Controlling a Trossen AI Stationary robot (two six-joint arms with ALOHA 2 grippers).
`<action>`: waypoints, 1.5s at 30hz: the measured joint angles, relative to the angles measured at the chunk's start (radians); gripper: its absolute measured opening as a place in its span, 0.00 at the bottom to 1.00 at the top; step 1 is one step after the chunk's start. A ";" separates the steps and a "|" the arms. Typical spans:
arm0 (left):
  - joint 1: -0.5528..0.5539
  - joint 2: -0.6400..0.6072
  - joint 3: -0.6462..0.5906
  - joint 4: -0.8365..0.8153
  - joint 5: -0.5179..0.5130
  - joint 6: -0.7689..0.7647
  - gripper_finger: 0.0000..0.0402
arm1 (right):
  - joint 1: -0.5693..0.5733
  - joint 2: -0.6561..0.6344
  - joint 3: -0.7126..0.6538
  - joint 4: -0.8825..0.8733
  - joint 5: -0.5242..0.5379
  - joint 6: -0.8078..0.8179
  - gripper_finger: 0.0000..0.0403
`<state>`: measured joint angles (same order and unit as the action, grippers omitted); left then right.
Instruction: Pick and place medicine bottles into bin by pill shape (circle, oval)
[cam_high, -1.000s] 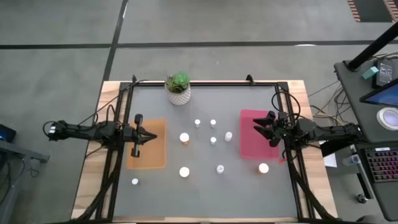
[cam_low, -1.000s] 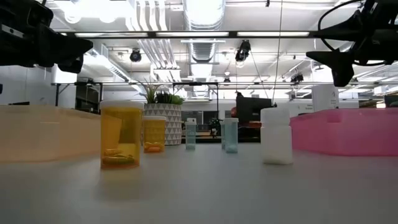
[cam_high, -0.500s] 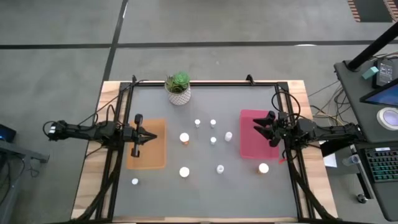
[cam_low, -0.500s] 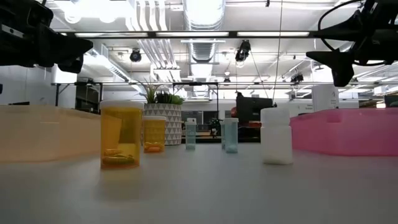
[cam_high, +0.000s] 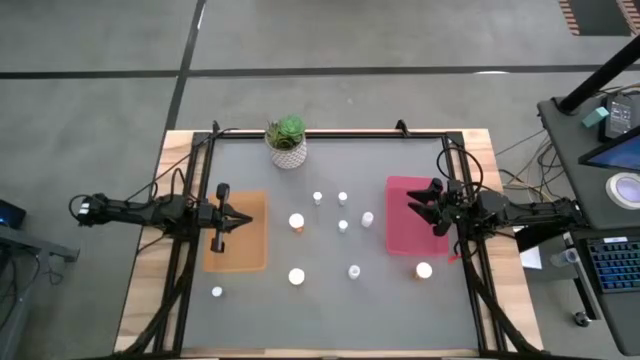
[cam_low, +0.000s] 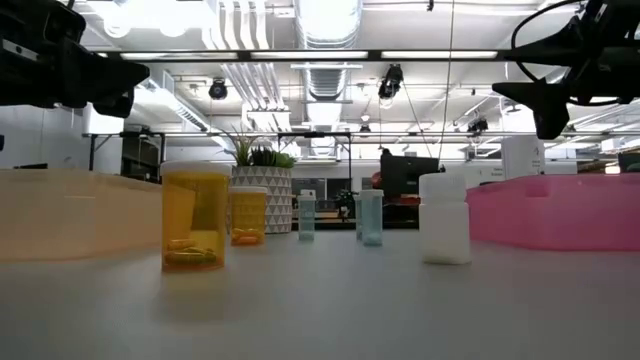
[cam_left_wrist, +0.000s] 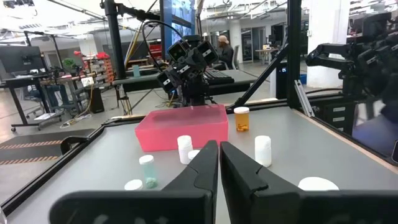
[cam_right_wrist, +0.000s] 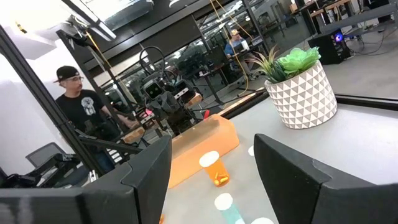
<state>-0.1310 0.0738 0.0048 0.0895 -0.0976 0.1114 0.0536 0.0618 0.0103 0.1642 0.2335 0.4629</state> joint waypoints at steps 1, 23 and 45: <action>0.000 0.000 0.000 0.000 0.000 0.000 0.00 | 0.000 0.000 0.000 0.000 0.000 0.000 0.54; 0.000 0.000 0.000 0.000 0.000 0.000 0.00 | -0.001 0.000 0.000 0.010 0.021 -0.032 0.54; 0.000 0.006 0.000 0.558 0.001 -0.001 0.00 | -0.002 0.000 0.004 0.163 0.282 -0.277 0.54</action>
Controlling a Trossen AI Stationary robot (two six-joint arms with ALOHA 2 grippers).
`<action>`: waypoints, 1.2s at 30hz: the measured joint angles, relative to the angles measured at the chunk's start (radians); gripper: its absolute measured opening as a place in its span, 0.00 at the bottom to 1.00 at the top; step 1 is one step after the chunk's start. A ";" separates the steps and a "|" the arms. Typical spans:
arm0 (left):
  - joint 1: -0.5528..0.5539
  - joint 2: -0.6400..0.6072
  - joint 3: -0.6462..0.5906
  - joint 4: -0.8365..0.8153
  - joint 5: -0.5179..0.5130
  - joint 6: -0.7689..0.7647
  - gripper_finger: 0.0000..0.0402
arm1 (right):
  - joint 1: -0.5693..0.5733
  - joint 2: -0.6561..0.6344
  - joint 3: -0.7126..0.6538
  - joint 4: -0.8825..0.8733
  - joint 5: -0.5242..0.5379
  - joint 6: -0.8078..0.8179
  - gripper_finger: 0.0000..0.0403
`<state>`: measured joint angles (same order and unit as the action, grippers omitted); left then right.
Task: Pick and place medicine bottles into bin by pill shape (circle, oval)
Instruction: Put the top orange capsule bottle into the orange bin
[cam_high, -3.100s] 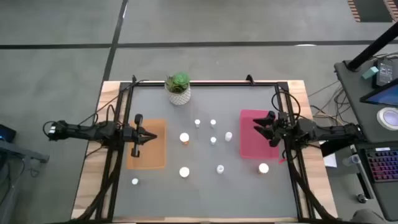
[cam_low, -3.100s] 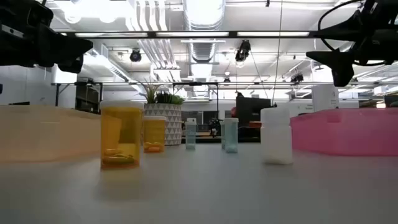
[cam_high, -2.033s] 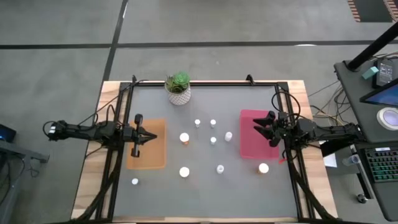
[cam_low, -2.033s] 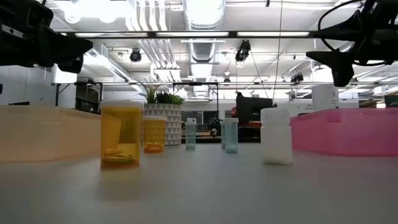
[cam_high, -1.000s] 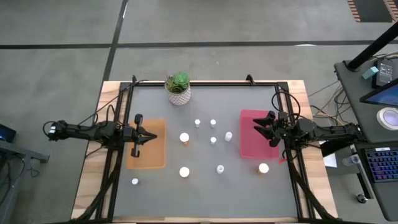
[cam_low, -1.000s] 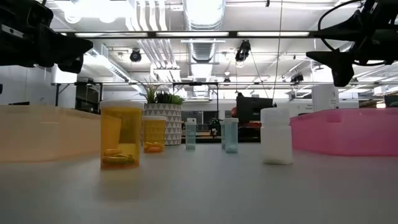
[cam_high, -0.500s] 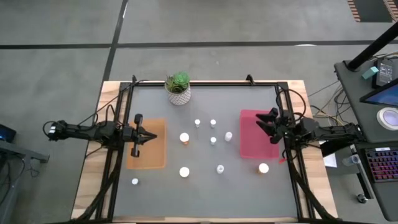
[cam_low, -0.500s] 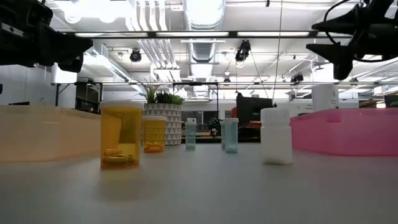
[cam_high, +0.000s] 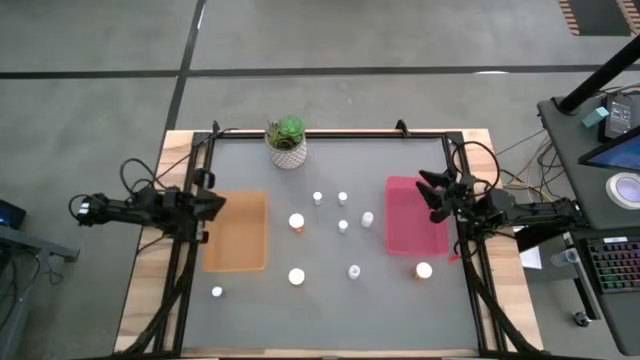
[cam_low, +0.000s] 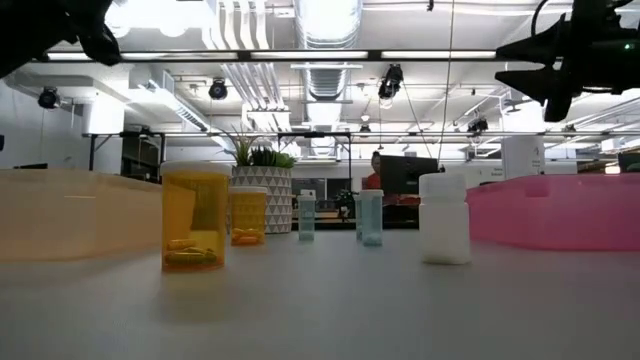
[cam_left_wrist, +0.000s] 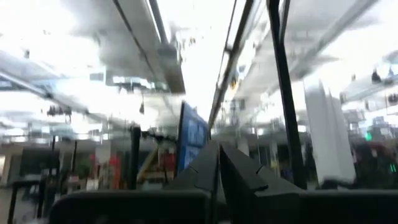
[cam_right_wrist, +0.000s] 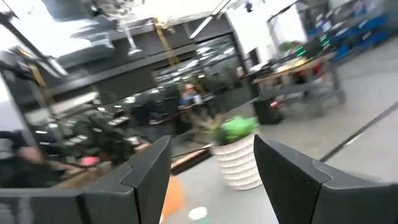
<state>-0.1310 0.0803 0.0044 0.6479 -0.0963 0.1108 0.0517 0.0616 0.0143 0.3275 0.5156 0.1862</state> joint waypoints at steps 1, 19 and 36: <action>0.000 0.000 0.000 0.019 0.000 0.000 0.00 | 0.000 0.000 0.000 -0.001 0.008 -0.030 0.54; 0.000 0.005 0.000 0.049 -0.032 -0.001 0.00 | 0.000 -0.001 0.003 0.004 0.011 -0.201 0.54; 0.000 0.092 0.000 0.171 -0.146 0.000 0.00 | 0.000 0.000 0.030 0.203 0.000 -0.287 0.54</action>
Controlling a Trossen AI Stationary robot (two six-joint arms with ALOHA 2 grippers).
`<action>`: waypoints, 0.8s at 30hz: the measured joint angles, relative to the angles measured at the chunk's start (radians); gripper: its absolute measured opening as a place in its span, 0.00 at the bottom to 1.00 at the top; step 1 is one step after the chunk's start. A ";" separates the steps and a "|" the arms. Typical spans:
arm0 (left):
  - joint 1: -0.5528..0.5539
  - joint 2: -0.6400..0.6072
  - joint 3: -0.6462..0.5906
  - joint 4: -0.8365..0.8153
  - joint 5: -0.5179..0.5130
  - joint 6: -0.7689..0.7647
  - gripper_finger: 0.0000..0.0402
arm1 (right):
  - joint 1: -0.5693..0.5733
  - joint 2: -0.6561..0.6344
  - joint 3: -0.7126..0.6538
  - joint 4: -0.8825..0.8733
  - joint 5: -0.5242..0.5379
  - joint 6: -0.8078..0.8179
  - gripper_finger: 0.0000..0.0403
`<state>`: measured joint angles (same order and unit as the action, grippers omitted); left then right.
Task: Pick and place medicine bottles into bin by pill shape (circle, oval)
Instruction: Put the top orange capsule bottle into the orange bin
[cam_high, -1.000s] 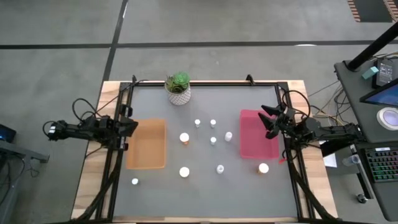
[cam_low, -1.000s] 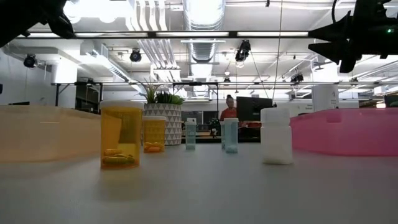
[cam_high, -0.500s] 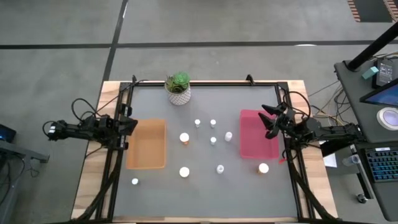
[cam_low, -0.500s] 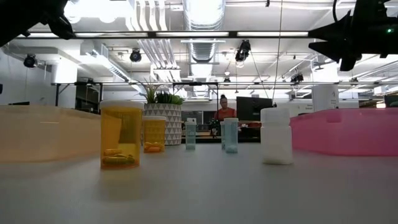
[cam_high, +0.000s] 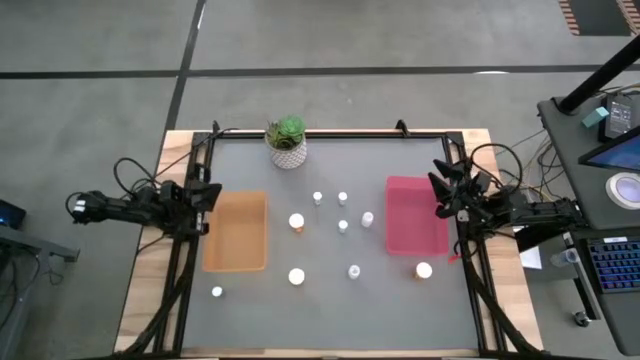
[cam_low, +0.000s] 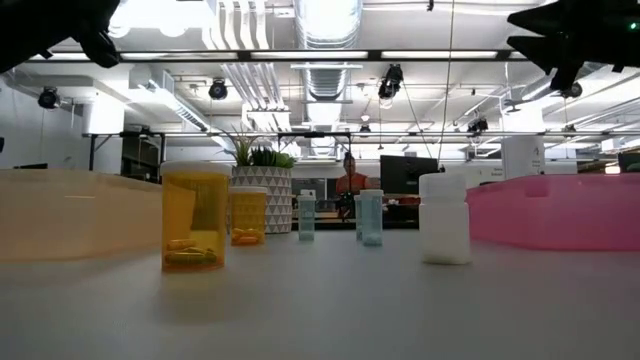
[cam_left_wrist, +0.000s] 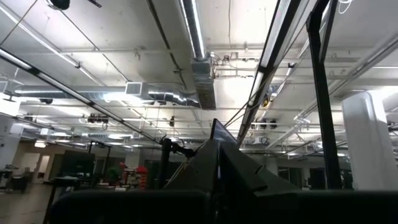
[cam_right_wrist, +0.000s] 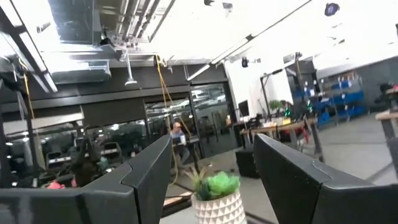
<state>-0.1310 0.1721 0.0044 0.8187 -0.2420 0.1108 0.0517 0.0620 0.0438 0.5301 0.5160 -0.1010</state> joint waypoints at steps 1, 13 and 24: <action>0.000 0.014 0.000 0.016 0.000 -0.001 0.00 | 0.000 0.000 0.003 0.002 0.000 -0.014 0.54; 0.000 0.314 0.134 0.028 -0.140 -0.189 0.00 | 0.000 0.014 0.002 -0.007 0.000 -0.049 0.54; 0.000 0.642 0.371 -0.139 -0.180 -0.316 0.00 | 0.000 0.014 0.001 -0.009 0.000 -0.101 0.54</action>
<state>-0.1310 0.8141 0.3754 0.6801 -0.4218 -0.2055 0.0517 0.0757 0.0444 0.5213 0.5161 -0.2016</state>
